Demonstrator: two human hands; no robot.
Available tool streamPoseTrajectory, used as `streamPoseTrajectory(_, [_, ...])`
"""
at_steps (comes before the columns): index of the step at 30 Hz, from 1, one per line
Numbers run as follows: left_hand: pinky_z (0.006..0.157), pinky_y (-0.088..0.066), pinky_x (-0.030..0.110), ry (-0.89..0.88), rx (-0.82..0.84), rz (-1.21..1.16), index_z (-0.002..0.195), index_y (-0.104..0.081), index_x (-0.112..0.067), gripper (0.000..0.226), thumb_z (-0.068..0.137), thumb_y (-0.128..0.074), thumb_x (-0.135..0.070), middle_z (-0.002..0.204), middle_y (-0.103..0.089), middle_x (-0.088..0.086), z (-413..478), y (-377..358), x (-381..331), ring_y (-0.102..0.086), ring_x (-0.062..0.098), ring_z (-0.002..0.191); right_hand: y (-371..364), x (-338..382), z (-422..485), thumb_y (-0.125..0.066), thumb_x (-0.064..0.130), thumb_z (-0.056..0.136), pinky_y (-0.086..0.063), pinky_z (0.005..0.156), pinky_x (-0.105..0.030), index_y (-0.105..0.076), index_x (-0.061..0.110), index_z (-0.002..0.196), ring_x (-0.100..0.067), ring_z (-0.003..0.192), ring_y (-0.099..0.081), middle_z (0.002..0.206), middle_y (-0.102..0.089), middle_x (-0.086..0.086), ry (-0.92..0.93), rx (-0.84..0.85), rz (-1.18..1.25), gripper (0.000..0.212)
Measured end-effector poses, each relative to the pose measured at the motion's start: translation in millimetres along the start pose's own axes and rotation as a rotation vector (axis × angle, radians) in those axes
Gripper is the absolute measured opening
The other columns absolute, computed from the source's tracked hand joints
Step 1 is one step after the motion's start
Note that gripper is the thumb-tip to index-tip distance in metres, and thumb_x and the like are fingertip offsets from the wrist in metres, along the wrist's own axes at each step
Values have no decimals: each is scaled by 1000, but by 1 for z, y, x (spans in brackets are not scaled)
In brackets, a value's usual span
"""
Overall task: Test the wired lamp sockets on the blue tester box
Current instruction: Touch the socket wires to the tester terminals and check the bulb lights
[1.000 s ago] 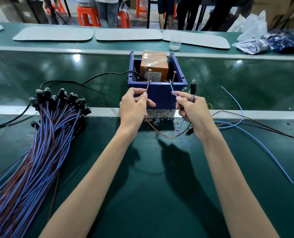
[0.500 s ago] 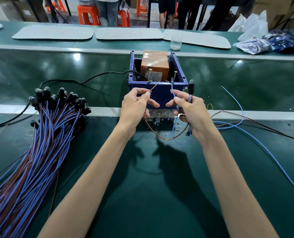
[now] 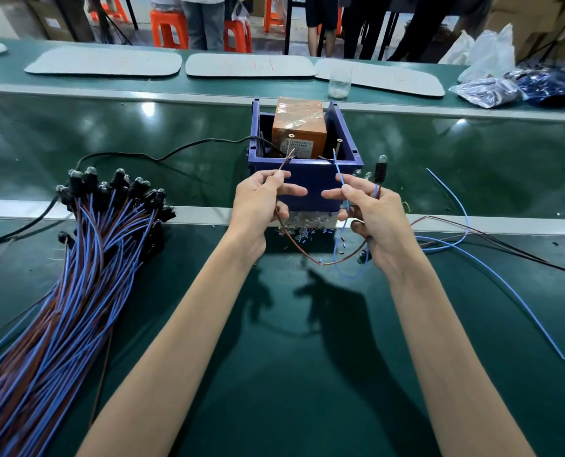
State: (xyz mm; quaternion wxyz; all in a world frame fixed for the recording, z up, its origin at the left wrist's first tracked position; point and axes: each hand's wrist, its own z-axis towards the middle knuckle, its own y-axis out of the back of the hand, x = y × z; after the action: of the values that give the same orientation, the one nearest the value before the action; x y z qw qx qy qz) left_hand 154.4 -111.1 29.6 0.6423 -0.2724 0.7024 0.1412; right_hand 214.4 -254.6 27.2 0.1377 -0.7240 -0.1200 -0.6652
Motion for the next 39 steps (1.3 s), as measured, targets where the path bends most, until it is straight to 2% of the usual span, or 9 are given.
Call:
streamPoseTrajectory(4, [35, -30, 11, 31, -26, -62, 93, -59, -14, 18, 101, -43, -15, 62, -71, -5, -1, 0, -3, -37, 6, 31, 4, 2, 1, -52, 10, 95, -29, 37, -9, -68, 21, 95, -3, 45, -50, 84, -76, 5, -9, -26, 32, 19])
streamPoseTrajectory(14, [34, -30, 12, 57, -62, -127, 91, -57, -15, 20, 102, -40, -13, 56, -69, -6, -4, -2, -9, -36, 5, 29, 8, 1, 5, -52, 6, 91, -22, 35, -11, -68, 16, 89, -4, 44, -52, 83, -76, 2, -6, -95, 63, 19])
streamPoseTrajectory(22, [35, -31, 12, 55, -102, -144, 91, -58, -15, 20, 101, -41, -13, 57, -69, -6, -2, 1, -9, -38, 5, 30, 10, 1, 8, -52, 4, 89, -21, 34, -13, -68, 11, 91, -5, 41, -52, 86, -76, -2, -7, -187, 111, 17])
streamPoseTrajectory(29, [33, -25, 13, 49, -119, -143, 88, -57, -16, 20, 100, -42, -12, 57, -69, -5, 0, 4, -9, -39, 4, 30, 10, 1, 7, -52, 5, 89, -22, 35, -13, -68, 12, 89, -5, 41, -51, 81, -76, 1, -11, -222, 99, 18])
streamPoseTrajectory(39, [32, -25, 13, 48, -137, -139, 90, -58, -15, 18, 99, -43, -12, 57, -69, -5, 3, 6, -6, -40, 5, 31, 14, -2, 9, -51, 5, 88, -23, 34, -14, -68, 16, 82, -5, 41, -51, 79, -76, 1, 4, -247, 72, 21])
